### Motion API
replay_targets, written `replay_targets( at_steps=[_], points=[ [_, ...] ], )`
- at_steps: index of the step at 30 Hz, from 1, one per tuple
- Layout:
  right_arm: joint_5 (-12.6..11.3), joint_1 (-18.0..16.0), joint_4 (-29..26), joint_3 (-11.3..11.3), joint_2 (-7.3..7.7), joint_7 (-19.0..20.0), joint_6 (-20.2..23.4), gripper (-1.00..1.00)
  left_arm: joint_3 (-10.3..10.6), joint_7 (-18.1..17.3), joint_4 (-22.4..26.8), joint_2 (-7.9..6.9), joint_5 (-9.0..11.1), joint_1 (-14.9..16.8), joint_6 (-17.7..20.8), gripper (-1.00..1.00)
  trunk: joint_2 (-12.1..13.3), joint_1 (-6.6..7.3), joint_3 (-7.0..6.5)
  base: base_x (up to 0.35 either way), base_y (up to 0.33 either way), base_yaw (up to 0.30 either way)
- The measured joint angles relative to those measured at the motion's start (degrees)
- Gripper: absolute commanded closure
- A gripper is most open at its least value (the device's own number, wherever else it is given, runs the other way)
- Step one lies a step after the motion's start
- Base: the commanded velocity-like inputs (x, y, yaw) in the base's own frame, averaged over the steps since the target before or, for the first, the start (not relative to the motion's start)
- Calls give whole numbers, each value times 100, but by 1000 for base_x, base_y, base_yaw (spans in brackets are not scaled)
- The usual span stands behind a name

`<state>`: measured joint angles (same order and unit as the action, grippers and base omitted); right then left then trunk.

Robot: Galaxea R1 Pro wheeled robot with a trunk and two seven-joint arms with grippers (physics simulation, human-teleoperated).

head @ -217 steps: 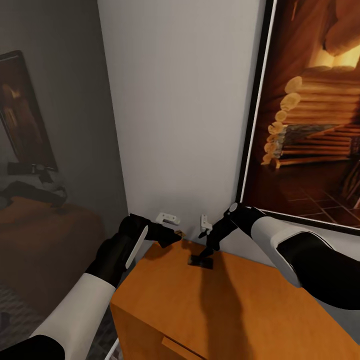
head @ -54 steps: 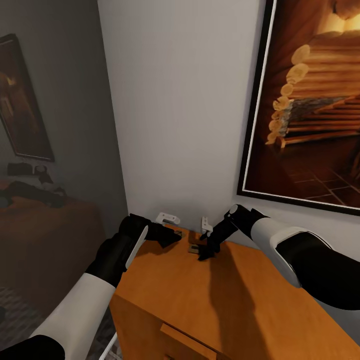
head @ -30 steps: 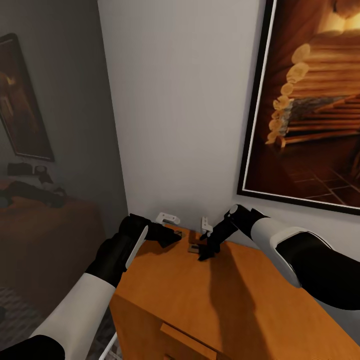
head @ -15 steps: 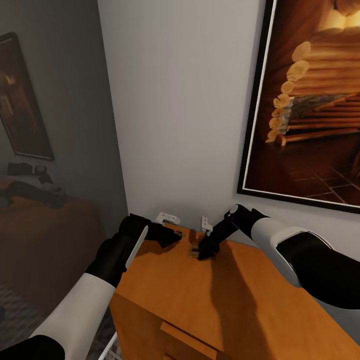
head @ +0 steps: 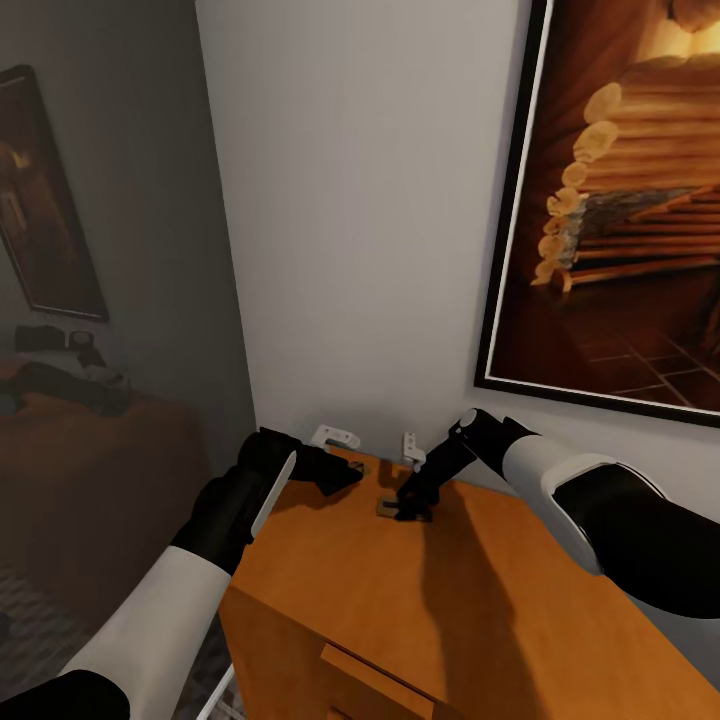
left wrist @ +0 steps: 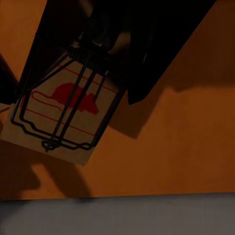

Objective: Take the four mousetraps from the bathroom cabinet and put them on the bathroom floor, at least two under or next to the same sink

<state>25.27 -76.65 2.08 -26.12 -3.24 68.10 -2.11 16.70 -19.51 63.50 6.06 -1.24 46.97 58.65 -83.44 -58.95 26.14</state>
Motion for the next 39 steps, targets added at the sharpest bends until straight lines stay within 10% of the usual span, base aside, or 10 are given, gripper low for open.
replay_targets(
  at_steps=[39],
  points=[
    [15, 1, 5, -125, 1, 48, -1, 100, -1, 0, 9, -4, -5, 0, -1, 100, 119, 65, -53, 0, 0, 0]
  ],
)
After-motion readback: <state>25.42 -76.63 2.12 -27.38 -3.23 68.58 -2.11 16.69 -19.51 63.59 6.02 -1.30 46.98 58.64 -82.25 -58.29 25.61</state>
